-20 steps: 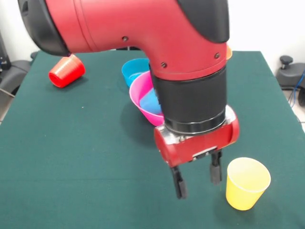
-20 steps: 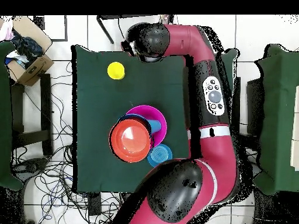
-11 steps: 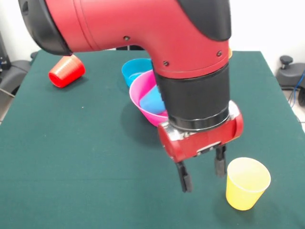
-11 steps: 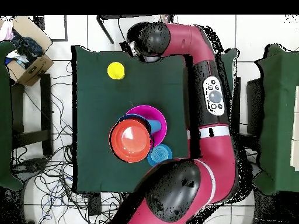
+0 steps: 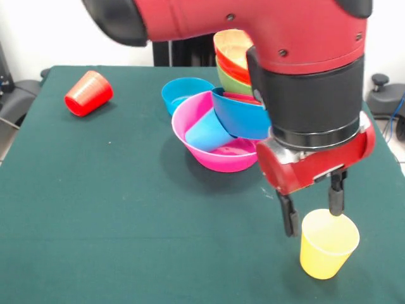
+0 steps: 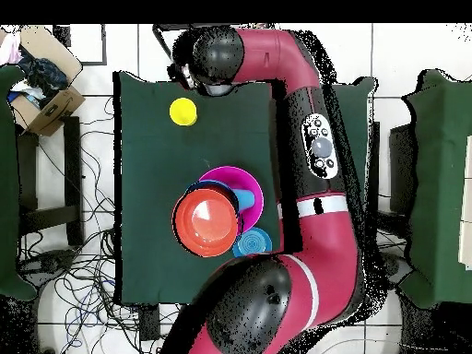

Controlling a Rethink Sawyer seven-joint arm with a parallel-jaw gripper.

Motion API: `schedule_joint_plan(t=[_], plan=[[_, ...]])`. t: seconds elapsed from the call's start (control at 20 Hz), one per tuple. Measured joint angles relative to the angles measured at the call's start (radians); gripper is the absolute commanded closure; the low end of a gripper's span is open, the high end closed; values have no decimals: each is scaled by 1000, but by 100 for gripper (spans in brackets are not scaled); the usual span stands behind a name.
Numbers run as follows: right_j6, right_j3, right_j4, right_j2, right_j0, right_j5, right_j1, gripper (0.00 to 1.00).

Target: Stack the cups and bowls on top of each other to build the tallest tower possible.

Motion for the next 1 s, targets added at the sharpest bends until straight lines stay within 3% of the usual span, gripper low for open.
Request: schedule_joint_plan(t=[1.0], plan=[[0,100,0,-129,9,-154,-7,0]])
